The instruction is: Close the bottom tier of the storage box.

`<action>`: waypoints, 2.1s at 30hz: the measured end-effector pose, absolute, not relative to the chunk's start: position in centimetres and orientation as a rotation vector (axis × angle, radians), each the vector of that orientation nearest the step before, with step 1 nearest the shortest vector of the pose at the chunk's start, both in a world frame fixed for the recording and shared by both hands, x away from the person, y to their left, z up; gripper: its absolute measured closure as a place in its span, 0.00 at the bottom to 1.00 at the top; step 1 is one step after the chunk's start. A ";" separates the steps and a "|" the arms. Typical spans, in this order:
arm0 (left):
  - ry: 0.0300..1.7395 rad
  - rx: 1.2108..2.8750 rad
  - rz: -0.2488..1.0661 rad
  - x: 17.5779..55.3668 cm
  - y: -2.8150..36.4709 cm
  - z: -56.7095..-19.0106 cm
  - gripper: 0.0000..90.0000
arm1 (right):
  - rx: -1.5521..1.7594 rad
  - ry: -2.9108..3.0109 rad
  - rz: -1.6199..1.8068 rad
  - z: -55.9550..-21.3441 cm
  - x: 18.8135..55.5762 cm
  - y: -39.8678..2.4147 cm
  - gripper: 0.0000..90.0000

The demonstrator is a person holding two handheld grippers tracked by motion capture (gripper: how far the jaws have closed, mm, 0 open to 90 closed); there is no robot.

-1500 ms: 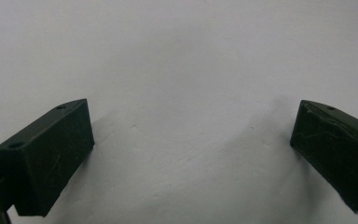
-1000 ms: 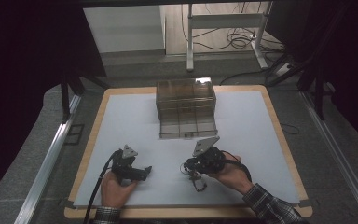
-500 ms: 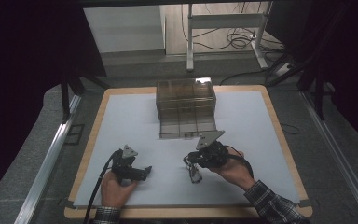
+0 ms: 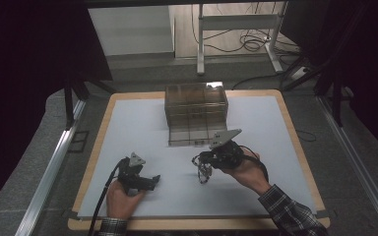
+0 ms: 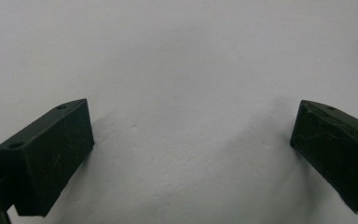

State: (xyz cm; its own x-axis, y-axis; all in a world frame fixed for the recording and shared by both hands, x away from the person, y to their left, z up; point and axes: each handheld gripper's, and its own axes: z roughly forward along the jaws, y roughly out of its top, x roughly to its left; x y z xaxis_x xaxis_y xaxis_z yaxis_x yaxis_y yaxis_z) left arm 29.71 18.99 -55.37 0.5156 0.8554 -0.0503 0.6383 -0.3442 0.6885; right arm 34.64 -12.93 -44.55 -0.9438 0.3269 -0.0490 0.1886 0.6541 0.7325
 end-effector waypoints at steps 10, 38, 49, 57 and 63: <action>1.209 2.100 0.426 29.7 19.0 -55.4 0.00 | 0.440 2.670 1.174 -43.9 35.4 -13.1 0.86; 1.209 2.102 0.425 29.7 19.0 -55.3 0.00 | 0.538 2.612 1.205 -42.1 39.0 -12.8 0.86; 1.207 2.108 0.424 29.7 19.0 -55.3 0.00 | 0.576 2.587 1.207 -41.5 40.3 -12.8 0.86; 1.207 2.105 0.425 29.7 19.0 -55.3 0.00 | 0.607 2.572 1.219 -41.1 41.4 -12.7 0.86; 1.210 2.103 0.424 29.7 19.0 -55.4 0.00 | 0.631 2.557 1.220 -40.9 42.1 -12.6 0.86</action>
